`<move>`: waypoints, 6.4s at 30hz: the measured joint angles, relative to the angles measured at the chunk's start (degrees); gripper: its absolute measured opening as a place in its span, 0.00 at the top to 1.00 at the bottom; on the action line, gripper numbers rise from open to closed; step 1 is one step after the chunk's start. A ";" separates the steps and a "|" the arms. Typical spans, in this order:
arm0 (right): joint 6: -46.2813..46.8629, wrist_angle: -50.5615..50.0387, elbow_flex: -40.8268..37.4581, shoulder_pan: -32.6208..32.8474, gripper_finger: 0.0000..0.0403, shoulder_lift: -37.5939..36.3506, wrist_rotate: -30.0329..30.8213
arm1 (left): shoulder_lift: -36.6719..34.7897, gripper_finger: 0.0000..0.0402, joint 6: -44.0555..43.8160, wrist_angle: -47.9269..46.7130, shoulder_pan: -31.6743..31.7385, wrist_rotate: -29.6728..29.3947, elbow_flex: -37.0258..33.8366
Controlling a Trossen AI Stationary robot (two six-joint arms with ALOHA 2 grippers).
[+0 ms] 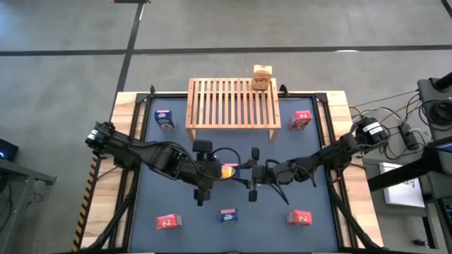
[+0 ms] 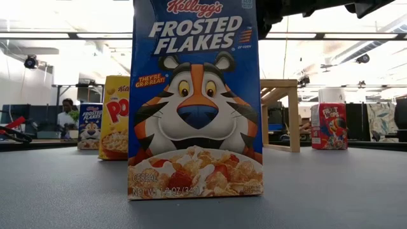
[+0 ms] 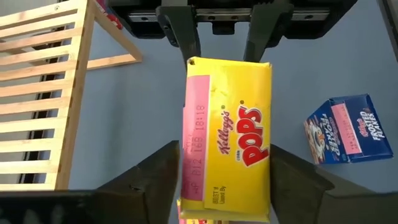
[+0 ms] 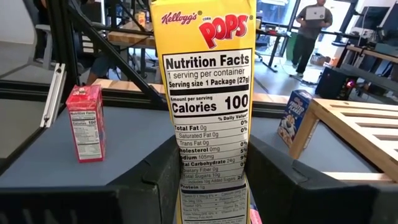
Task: Stack cereal on shelf
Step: Put the left yellow cereal box on the shelf aligned with the other yellow cereal box, then put the yellow cereal box on the shelf aligned with the other yellow cereal boxes
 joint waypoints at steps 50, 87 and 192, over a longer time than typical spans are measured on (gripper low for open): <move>4.34 -17.65 -17.48 -60.83 0.63 -42.53 -50.39 | -38.27 0.34 25.25 92.60 7.64 9.43 -69.04; 0.46 -6.44 -14.67 -76.13 0.56 -21.00 -72.24 | -26.56 0.39 24.78 92.14 19.03 19.81 -62.60; 5.55 -34.75 -21.21 -57.83 0.43 -60.72 -61.03 | -16.97 0.56 -0.08 36.20 15.26 22.35 -53.16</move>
